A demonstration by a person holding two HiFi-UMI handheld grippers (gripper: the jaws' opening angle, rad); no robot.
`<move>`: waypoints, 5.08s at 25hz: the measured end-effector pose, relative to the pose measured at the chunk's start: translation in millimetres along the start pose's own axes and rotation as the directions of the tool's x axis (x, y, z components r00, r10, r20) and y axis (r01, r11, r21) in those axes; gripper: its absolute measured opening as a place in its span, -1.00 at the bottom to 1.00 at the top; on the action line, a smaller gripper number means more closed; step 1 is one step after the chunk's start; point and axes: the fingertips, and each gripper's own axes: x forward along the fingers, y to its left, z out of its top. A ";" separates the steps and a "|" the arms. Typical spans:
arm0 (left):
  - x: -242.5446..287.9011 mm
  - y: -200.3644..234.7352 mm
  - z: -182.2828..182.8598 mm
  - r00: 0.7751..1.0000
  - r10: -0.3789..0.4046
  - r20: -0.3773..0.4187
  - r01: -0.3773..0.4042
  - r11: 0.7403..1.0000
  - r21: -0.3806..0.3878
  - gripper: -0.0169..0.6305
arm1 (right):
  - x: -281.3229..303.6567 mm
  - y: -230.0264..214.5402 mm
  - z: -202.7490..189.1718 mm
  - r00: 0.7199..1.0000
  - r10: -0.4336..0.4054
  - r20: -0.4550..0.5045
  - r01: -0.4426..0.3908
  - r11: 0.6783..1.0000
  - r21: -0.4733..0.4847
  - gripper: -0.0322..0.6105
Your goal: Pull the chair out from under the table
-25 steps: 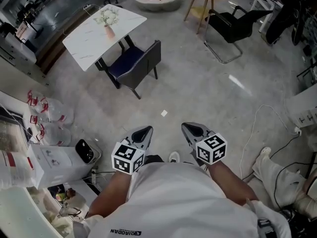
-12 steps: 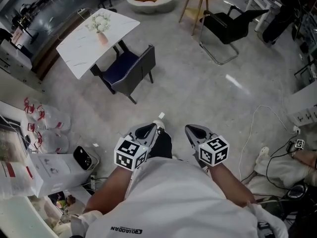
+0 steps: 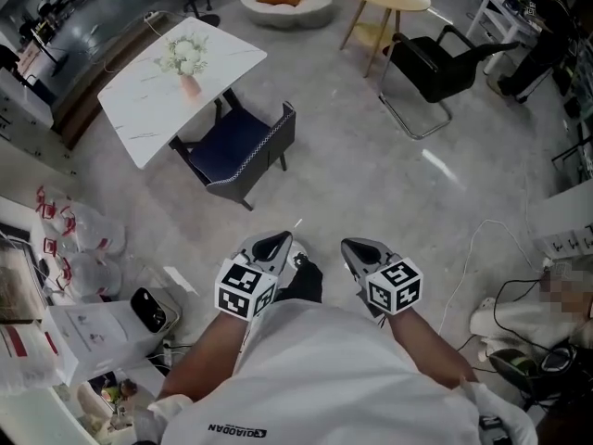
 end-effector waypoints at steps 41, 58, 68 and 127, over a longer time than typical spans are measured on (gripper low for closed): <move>38.8 306.6 99.5 0.874 0.477 0.092 -0.443 0.861 -0.250 -0.92 | 313.4 -61.6 232.6 0.914 0.338 -0.224 -0.399 0.852 -0.340 -0.89; 80.3 314.0 140.4 0.697 0.715 0.063 -0.654 0.669 -0.353 -0.92 | 350.7 -102.1 289.1 0.772 0.555 -0.311 -0.636 0.669 -0.384 -0.89; 77.5 302.7 134.7 0.655 0.755 0.030 -0.696 0.618 -0.365 -0.92 | 346.1 -104.5 289.5 0.748 0.581 -0.321 -0.664 0.651 -0.367 -0.89; 52.4 293.3 123.2 0.731 0.679 0.061 -0.648 0.720 -0.247 -0.52 | 330.8 -79.0 270.7 0.798 0.520 -0.304 -0.601 0.663 -0.445 -0.45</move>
